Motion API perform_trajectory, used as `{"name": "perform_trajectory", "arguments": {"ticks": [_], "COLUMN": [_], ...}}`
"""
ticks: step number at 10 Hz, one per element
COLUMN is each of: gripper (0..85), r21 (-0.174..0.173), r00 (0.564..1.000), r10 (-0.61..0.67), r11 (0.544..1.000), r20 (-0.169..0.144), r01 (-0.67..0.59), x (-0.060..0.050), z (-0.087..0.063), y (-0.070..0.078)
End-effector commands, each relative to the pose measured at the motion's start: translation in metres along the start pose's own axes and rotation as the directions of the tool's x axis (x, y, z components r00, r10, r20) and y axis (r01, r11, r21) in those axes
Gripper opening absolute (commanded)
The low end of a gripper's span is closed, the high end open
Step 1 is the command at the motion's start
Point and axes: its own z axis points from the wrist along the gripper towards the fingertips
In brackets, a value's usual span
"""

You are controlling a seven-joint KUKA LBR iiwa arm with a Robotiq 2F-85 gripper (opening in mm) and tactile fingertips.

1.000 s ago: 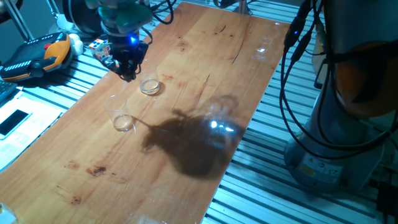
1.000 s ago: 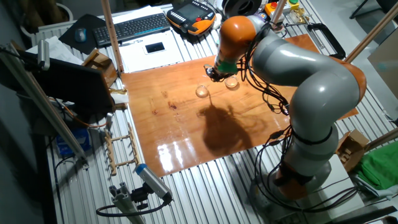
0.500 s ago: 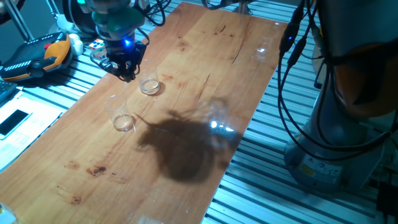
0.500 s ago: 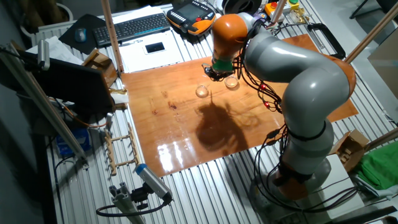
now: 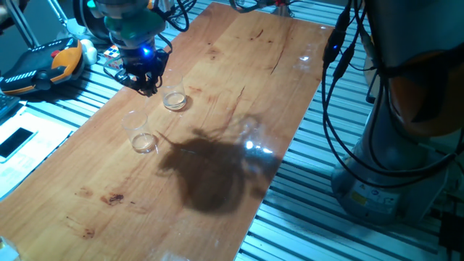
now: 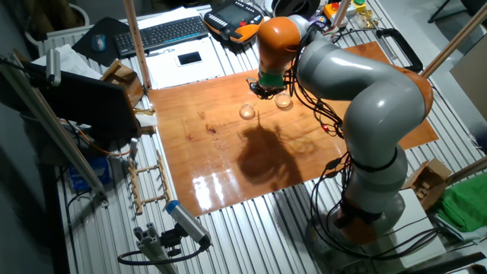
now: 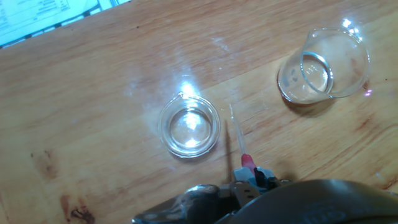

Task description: Transfer liquid using a dropper

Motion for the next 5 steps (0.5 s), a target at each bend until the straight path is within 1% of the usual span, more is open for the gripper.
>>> {"name": "perform_trajectory", "arguments": {"ticks": [1, 3, 5], "gripper": [1.0, 1.0, 1.0], "r21": [-0.016, -0.039, -0.028], "r00": [1.000, 1.000, 1.000], "r10": [0.004, 0.006, -0.006], "r11": [1.000, 0.999, 1.000], "r20": [-0.005, -0.009, -0.002], "r01": [-0.004, -0.006, 0.006], "x": [0.0001, 0.0001, 0.0001], "z": [0.0000, 0.0000, 0.0000], "y": [0.0003, 0.0003, 0.0003]}}
